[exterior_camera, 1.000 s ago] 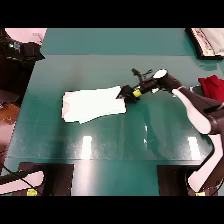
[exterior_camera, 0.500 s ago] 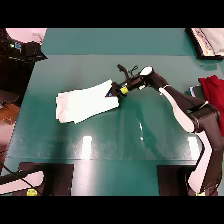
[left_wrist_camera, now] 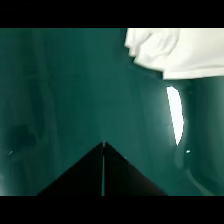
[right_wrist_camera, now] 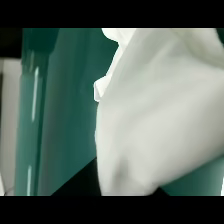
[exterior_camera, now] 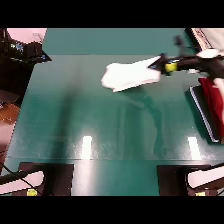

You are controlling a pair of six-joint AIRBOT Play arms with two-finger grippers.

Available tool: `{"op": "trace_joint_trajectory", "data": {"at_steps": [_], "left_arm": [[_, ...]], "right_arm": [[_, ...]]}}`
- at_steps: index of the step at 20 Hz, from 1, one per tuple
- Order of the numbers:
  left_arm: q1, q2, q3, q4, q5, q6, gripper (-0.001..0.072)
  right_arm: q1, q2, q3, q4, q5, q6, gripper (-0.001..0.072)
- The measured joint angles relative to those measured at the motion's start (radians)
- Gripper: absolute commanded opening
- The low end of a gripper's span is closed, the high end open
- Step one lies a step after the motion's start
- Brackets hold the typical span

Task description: Fold the shirts.

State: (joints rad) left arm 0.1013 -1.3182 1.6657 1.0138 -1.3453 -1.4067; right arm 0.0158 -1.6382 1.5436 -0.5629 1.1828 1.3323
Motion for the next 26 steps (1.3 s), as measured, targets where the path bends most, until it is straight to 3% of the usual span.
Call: {"op": "trace_joint_trajectory", "data": {"at_steps": [7, 15, 21, 26], "left_arm": [[0.000, 0.000, 0.000, -0.046, 0.052, -0.018, 0.0024], [-0.007, 0.000, 0.000, -0.051, 0.071, -0.033, 0.0024], [-0.068, 0.000, 0.000, -0.030, 0.095, -0.033, 0.0024], [-0.116, 0.000, 0.000, -0.019, 0.115, -0.028, 0.0024]], "right_arm": [[-0.424, 0.178, -0.083, -0.080, -0.096, 0.024, 0.0011], [-0.586, 0.187, 0.086, -0.092, -0.145, 0.028, 0.0011], [-0.648, 0.211, 0.263, -0.095, 0.001, 0.029, 0.0011], [-0.715, 0.311, 0.214, -0.192, 0.090, 0.057, 0.0012]]}}
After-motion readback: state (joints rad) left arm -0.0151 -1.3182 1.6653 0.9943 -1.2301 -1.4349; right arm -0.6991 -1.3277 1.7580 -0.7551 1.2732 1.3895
